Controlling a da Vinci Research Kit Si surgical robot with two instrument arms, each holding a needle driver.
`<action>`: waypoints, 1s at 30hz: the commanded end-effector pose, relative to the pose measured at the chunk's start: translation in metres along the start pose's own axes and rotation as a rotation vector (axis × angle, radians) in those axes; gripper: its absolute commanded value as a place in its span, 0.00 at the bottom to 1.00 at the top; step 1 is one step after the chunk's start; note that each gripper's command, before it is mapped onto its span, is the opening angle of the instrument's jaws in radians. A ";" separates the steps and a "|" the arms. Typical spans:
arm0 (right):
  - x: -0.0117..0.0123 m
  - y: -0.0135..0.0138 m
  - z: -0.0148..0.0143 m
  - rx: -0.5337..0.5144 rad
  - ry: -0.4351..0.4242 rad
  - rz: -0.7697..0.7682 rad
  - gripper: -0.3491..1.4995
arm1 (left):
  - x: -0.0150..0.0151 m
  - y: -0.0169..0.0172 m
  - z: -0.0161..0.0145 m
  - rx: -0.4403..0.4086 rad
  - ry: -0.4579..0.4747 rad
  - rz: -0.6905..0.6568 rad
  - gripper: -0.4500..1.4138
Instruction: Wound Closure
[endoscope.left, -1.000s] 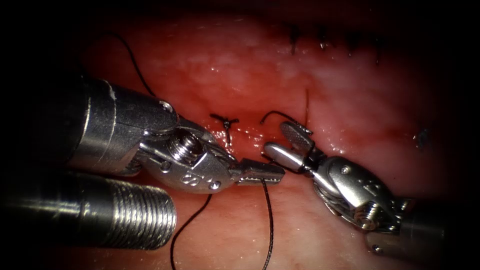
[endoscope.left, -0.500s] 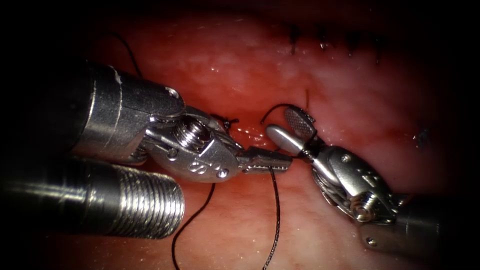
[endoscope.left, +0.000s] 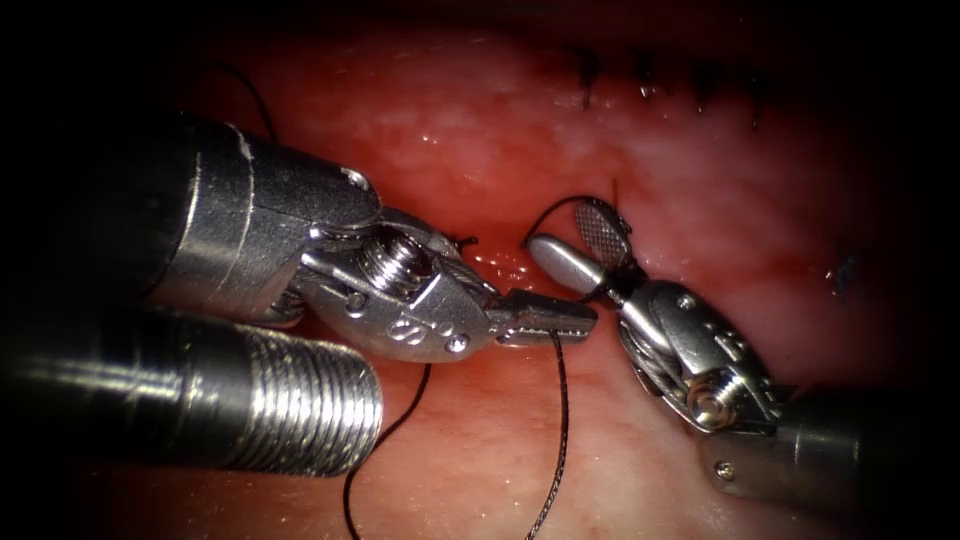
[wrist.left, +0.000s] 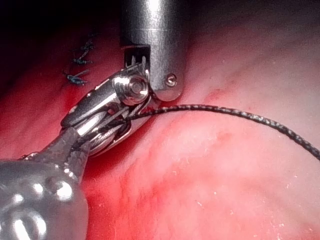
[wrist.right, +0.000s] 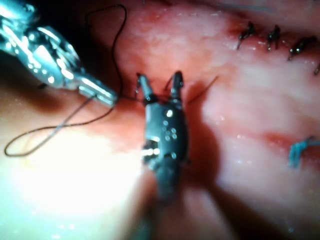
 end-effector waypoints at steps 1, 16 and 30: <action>-0.0013 -0.0003 0.0003 0.003 -0.002 0.015 0.67 | -0.0002 0.0000 0.0008 0.000 0.004 0.001 0.00; -0.0033 0.0003 -0.0003 0.011 -0.004 0.131 0.69 | -0.0014 0.0012 0.0018 0.002 0.002 0.015 0.00; -0.0013 -0.0004 -0.0010 0.032 0.184 0.238 0.72 | -0.0009 0.0007 0.0016 0.001 0.003 0.009 0.00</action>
